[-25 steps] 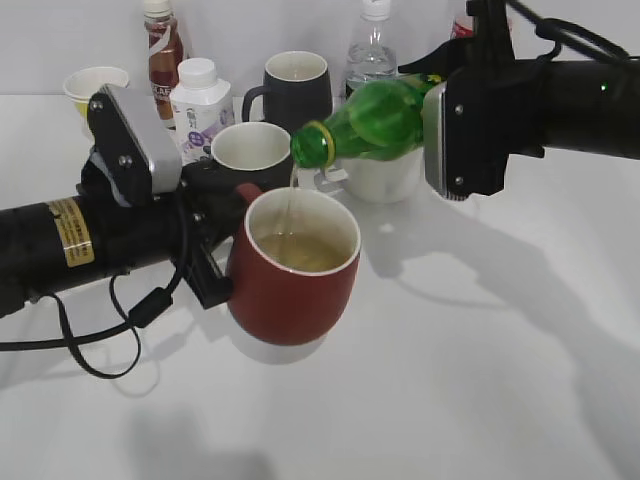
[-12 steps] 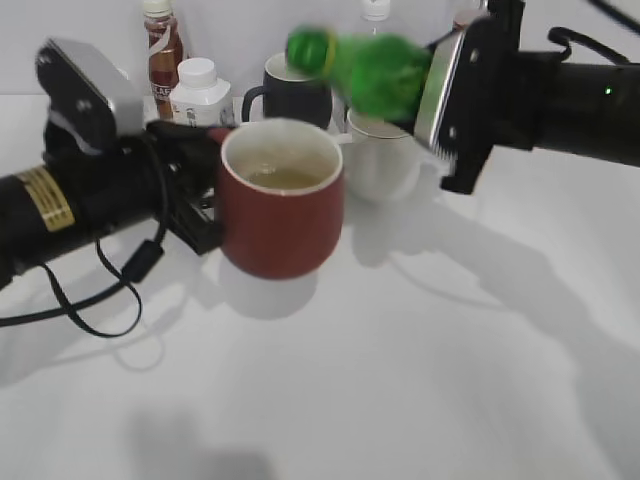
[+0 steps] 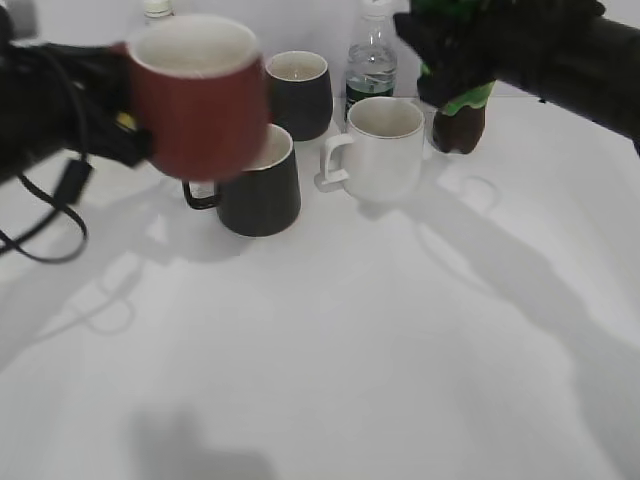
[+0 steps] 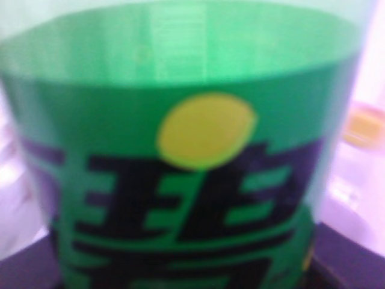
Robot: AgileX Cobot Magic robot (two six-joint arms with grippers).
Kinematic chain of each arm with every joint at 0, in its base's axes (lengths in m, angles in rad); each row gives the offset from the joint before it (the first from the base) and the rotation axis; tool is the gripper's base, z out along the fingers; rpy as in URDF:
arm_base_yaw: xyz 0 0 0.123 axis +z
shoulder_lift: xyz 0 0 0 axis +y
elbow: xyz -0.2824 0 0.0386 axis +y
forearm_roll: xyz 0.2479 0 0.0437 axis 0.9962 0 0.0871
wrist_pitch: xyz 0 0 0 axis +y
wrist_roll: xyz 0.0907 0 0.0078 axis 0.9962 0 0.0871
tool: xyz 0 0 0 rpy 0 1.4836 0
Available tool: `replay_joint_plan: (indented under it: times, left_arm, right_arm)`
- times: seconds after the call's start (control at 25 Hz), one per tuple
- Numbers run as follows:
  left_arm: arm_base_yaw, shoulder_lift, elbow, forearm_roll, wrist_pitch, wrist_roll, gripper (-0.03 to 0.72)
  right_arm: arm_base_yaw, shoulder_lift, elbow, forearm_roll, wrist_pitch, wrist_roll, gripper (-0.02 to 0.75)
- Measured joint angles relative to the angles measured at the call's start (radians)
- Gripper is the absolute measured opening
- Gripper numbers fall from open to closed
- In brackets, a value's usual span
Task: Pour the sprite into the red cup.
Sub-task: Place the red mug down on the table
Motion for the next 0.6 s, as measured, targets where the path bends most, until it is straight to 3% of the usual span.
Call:
replay_joint_plan:
  times: [0.36,0.6]
  left_arm:
    - [0.204,-0.021,0.023,-0.093,0.055,0.007,0.045]
    - [0.324,0.036,0.026,-0.101,0.046,0.008,0.045]
  right_arm:
    - [0.0,0.022,0.0,0.413,0.017,0.048,0.43]
    - [0.0,0.025,0.068,0.578,0.021,0.049,0.43]
